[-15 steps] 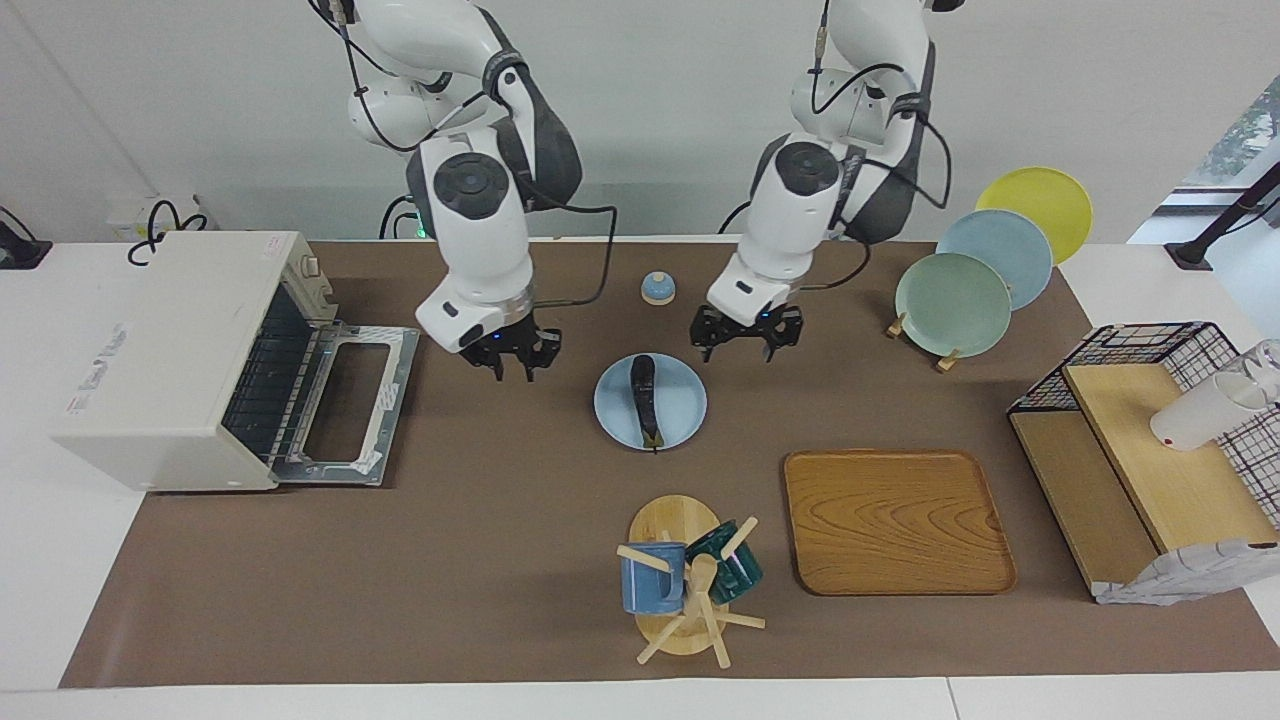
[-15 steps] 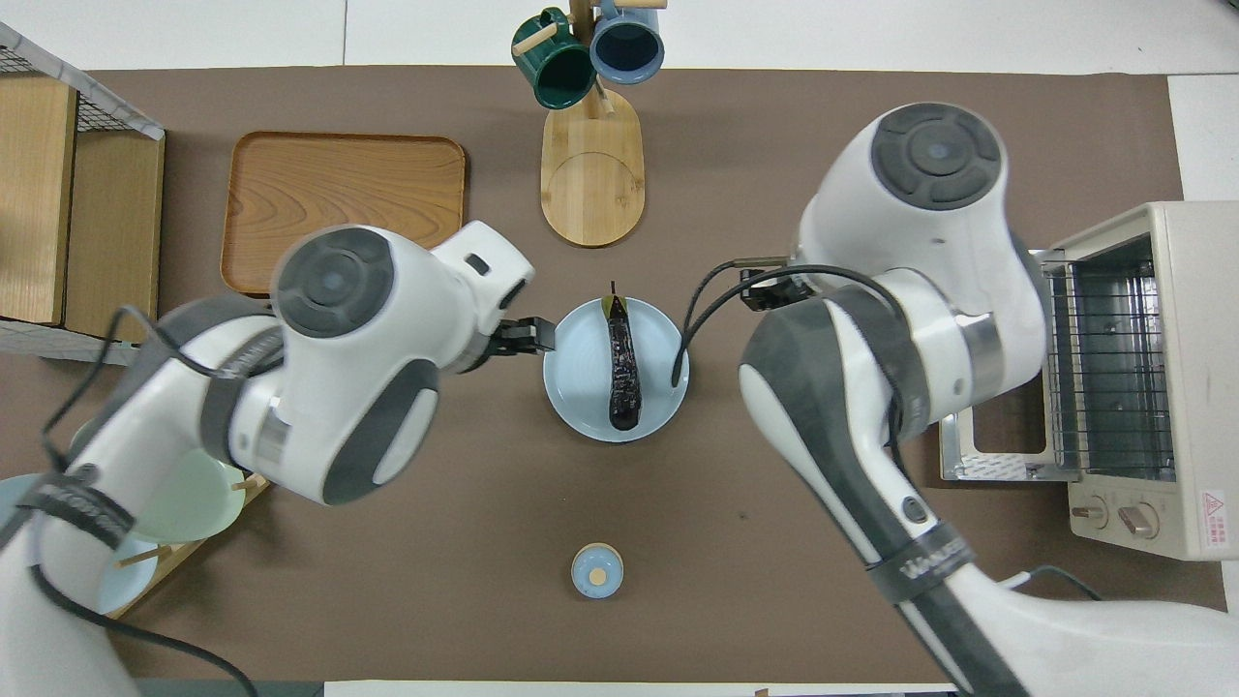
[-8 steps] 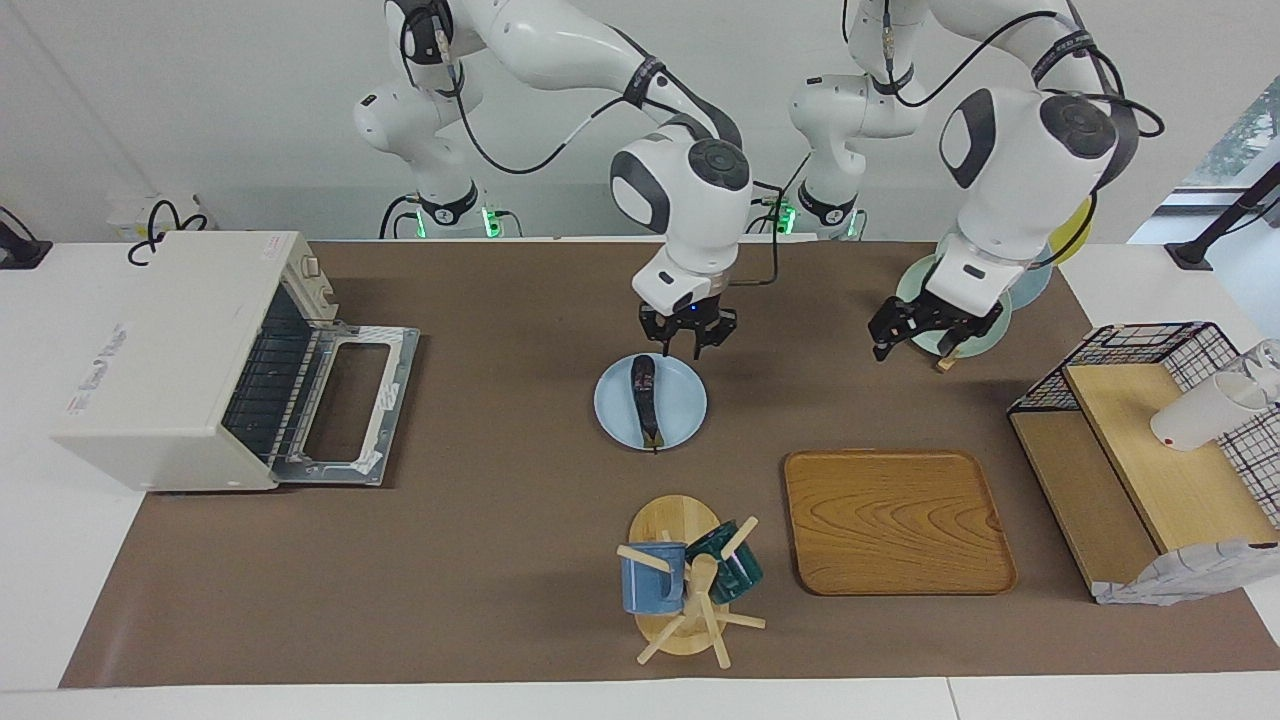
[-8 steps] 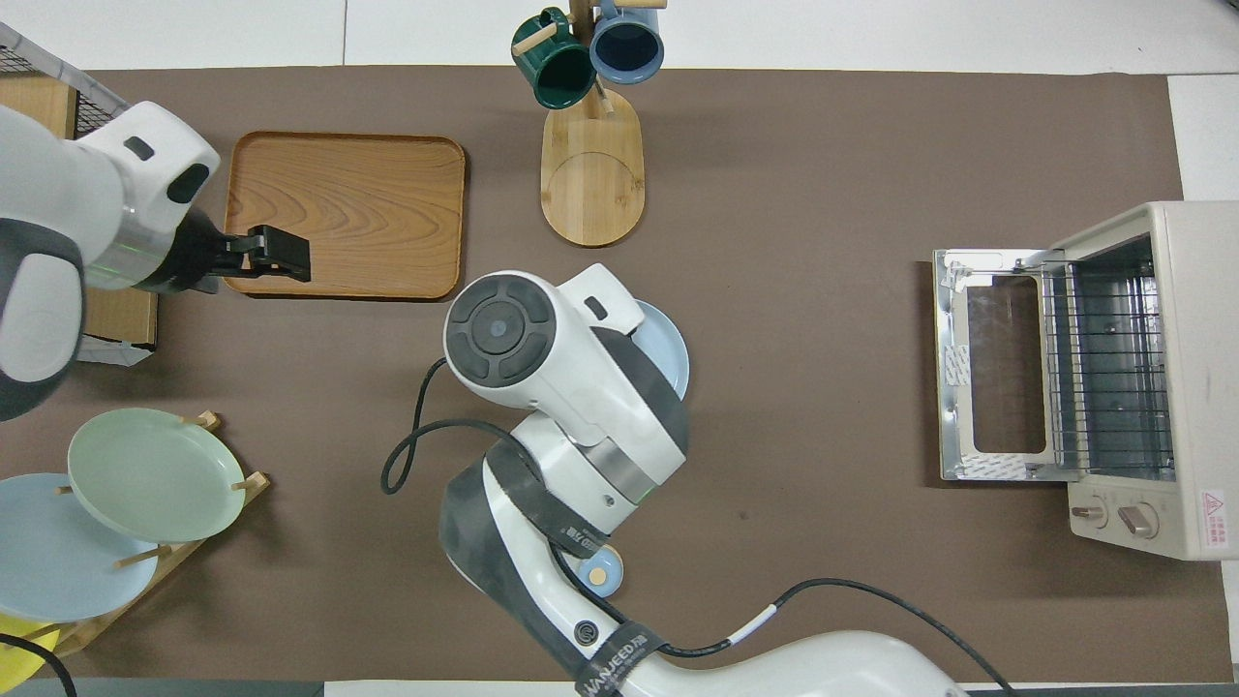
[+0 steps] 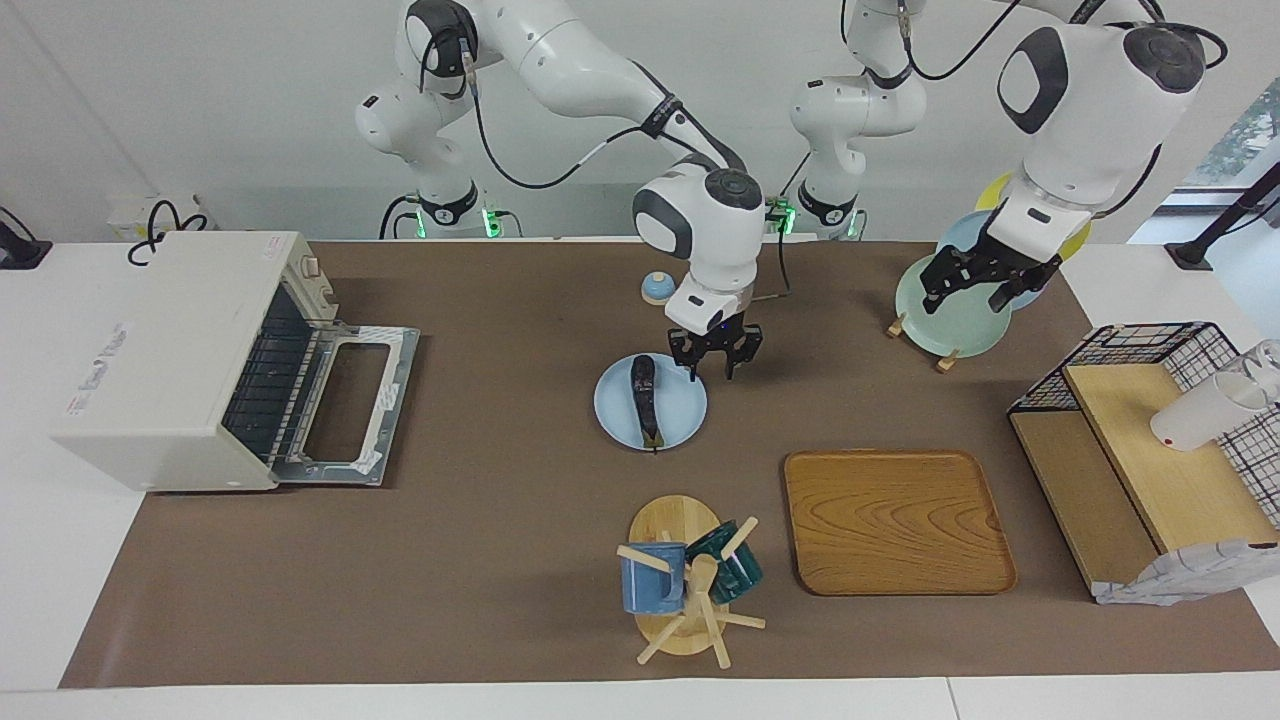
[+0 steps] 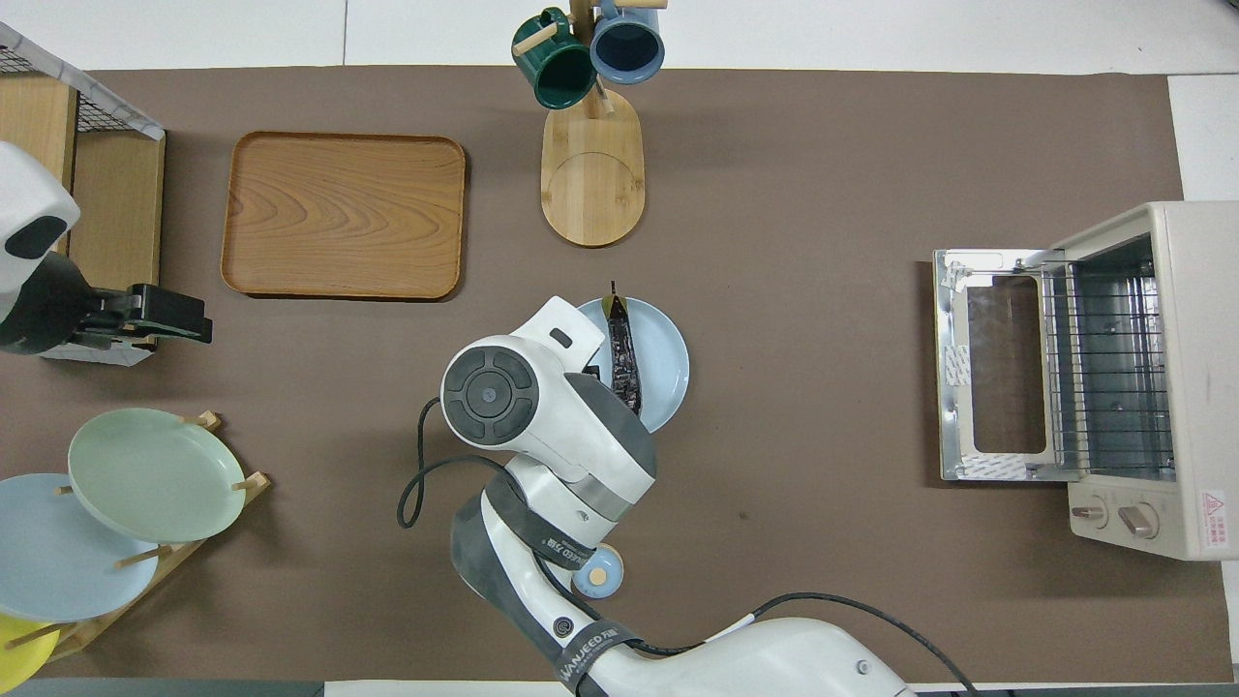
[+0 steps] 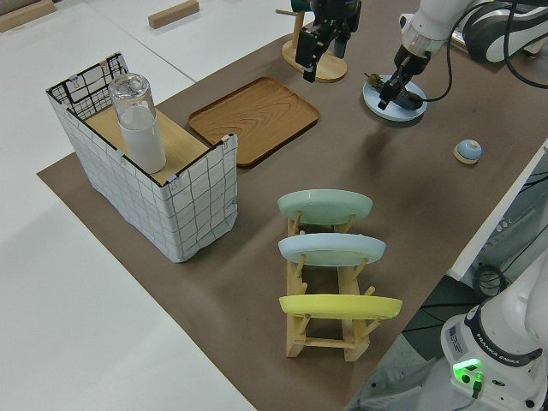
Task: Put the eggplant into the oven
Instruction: 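Grasp the blue plate with the right gripper while the left gripper withdraws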
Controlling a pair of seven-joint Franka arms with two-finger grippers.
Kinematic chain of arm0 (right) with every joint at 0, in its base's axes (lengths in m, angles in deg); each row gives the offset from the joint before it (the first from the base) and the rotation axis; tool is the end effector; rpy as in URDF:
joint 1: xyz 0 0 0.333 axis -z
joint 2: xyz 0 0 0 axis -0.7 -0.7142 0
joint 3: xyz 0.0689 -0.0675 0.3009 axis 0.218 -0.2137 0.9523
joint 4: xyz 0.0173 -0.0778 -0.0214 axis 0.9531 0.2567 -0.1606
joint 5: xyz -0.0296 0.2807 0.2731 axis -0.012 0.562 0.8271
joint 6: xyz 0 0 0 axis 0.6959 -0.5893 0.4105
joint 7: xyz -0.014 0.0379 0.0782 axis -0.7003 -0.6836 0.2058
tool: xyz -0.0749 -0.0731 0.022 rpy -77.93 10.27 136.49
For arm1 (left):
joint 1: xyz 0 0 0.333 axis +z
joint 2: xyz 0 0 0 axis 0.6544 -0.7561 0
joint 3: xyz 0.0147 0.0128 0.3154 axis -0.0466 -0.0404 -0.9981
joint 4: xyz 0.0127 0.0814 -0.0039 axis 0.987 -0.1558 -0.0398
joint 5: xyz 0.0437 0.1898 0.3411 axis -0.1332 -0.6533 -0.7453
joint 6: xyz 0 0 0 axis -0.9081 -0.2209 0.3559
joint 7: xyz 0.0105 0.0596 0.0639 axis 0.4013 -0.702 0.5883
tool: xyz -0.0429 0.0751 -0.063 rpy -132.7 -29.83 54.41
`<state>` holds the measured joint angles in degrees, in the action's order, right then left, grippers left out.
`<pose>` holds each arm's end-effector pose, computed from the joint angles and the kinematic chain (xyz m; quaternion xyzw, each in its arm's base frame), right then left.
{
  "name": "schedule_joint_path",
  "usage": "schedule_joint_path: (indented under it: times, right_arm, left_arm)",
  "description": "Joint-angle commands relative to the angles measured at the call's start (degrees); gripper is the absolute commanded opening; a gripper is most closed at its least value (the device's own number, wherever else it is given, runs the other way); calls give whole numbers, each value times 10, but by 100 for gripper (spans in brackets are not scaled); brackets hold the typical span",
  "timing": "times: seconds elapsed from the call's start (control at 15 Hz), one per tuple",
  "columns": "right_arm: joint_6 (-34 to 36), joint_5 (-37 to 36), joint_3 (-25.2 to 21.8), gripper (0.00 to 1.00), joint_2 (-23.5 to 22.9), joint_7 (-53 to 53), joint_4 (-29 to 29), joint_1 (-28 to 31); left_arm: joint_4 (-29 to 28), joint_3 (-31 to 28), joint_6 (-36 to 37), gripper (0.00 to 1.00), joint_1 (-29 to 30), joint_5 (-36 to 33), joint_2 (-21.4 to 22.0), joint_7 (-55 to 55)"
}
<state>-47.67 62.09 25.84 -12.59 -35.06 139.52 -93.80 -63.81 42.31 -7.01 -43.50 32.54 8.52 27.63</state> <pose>0.4996 0.4861 0.3349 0.9978 0.0396 0.0526 0.0011 0.5268 -0.0506 0.5729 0.9990 -0.0226 -0.0260 0.0291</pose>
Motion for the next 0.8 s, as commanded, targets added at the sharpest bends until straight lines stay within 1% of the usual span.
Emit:
schedule_joint_path:
  times: [0.0, 0.07, 0.13, 0.2, 0.27, 0.4, 0.47, 0.53, 0.67, 0.73]
  right_arm:
    - [-18, -6, -2, 56, 25, -28, 40, 6]
    - [-18, -5, -2, 48, 25, -28, 41, 6]
    - [-19, -5, -1, 43, 25, -27, 43, 6]
    - [-18, -3, -1, 41, 26, -26, 45, 6]
    - [-23, -2, -1, 41, 28, -23, 52, 5]
    - [-53, 4, 0, 41, 31, -22, 71, 2]
    - [-58, 4, 0, 41, 36, -22, 85, 0]
    - [-65, 3, 0, 41, 40, -22, 98, -1]
    - [-84, 3, 0, 41, 43, -22, 113, -2]
    - [-87, 3, 0, 40, 43, -22, 115, -1]
  left_arm:
    - [-77, 6, -11, 100, 4, -7, 63, -13]
    - [-84, 6, -14, 100, 5, -7, 68, -13]
    - [-82, 7, -14, 100, 5, -7, 66, -13]
    - [-73, 7, -15, 100, 5, -7, 61, -15]
    - [-53, 7, -17, 100, 6, -7, 52, -14]
    - [12, 5, 9, 100, 6, -7, 15, -13]
    - [42, 5, 27, 100, 7, -8, 2, -13]
    - [64, 2, 40, 100, 7, -9, -11, -13]
    - [92, 0, 57, 100, 9, -29, -29, -15]
    - [98, 6, 63, 100, 19, -33, -33, -16]
